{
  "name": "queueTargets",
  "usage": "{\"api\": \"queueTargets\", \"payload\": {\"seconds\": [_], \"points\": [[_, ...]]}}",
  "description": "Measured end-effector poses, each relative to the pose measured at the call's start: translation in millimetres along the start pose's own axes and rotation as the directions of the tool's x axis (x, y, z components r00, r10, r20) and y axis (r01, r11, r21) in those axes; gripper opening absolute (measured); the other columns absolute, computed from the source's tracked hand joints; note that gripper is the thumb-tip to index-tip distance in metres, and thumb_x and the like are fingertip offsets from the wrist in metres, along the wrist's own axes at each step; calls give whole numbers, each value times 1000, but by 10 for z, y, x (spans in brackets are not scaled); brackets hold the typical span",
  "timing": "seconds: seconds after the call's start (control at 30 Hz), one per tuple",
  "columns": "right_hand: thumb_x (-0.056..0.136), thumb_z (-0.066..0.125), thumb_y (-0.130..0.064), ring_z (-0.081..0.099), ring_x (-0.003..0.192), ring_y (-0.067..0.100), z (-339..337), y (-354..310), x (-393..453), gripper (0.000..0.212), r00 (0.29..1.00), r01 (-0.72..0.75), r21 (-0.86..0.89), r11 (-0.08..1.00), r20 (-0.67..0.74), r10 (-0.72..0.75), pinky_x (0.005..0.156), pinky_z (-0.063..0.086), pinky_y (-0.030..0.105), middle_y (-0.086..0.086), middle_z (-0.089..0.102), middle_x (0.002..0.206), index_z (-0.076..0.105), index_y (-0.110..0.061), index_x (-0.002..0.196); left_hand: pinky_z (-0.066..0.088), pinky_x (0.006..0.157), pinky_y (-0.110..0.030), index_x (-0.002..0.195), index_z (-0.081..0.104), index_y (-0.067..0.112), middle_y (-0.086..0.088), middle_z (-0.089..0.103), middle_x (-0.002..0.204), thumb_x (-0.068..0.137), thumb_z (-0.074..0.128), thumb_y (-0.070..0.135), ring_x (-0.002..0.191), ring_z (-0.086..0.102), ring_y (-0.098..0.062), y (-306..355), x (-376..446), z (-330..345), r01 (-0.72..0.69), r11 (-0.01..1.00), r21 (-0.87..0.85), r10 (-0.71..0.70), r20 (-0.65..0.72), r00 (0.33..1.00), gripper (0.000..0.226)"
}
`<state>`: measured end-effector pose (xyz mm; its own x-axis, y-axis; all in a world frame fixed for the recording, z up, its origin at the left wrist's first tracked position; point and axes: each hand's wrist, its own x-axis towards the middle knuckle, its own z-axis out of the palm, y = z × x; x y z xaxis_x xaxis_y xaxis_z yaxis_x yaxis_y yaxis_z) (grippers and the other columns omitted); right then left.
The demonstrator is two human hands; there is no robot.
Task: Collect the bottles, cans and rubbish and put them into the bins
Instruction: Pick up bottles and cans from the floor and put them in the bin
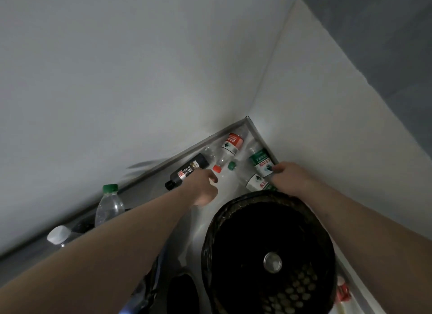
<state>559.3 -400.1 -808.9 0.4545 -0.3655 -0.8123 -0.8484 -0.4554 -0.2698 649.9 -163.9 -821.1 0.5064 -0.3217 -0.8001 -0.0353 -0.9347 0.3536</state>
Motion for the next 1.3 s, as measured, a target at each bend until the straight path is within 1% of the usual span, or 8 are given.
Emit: {"api": "queueTargets", "payload": {"seconds": [0.3,0.47,0.7,0.8,0.9,1.07,1.17,1.3], "points": [[67,90,-42,56,128,25,481,-189,1031,101,940,217,-491,844,338,-45,106,50,37,3,49,152,39,-31,153,44,112,-49,154,36,37,-8,2,166,92,62,19,140,42,-41,126,932,426,-57,965,257,35,88,996,69],[70,92,-35,76,84,25,695,-264,1376,110,885,173,-567,806,448,126,84,62,45,10,62,133,25,-31,157,48,107,-47,149,45,29,-9,17,158,90,65,16,134,47,-39,-23,1220,542,-99,947,307,72,98,993,63],[77,85,-42,77,85,19,831,-205,1456,78,884,126,-708,695,397,245,86,62,41,6,67,128,51,-11,140,48,106,-47,149,45,28,-14,36,149,91,64,18,129,50,-36,-141,1085,543,-154,951,267,139,76,987,62],[64,90,-39,74,88,19,588,-334,1176,81,884,118,-717,687,391,256,86,61,35,7,69,126,59,-13,135,49,105,-43,147,45,29,-13,43,146,94,62,21,125,55,-34,-73,804,379,-195,962,192,188,52,981,57],[46,93,-44,72,98,24,256,-473,680,90,964,173,-676,716,266,19,87,61,40,6,70,122,65,-17,127,49,94,-33,139,47,24,-14,53,135,91,60,18,116,59,-32,13,284,118,-276,951,140,285,-55,957,49],[61,88,-39,64,110,25,-140,-651,-595,73,964,189,-662,725,-17,-267,87,52,30,3,68,123,64,-25,128,44,79,-28,125,53,26,-4,57,110,87,60,15,97,59,-26,8,-802,-543,-421,892,165,450,-228,864,40],[65,89,-32,58,120,32,-290,-599,-1320,79,853,216,-521,826,-311,-419,96,49,37,9,60,135,58,-22,137,40,74,-26,119,51,28,-5,58,101,88,62,19,85,57,-24,-169,-1522,-905,-533,814,232,581,-362,729,34],[67,85,-32,60,111,28,-3,-656,-2352,74,660,414,-181,892,-615,-431,90,46,35,6,58,128,58,-21,134,36,64,-17,118,54,17,14,51,78,96,61,18,67,48,-4,-619,-2745,-1245,-653,710,264,662,-565,492,24]]}}
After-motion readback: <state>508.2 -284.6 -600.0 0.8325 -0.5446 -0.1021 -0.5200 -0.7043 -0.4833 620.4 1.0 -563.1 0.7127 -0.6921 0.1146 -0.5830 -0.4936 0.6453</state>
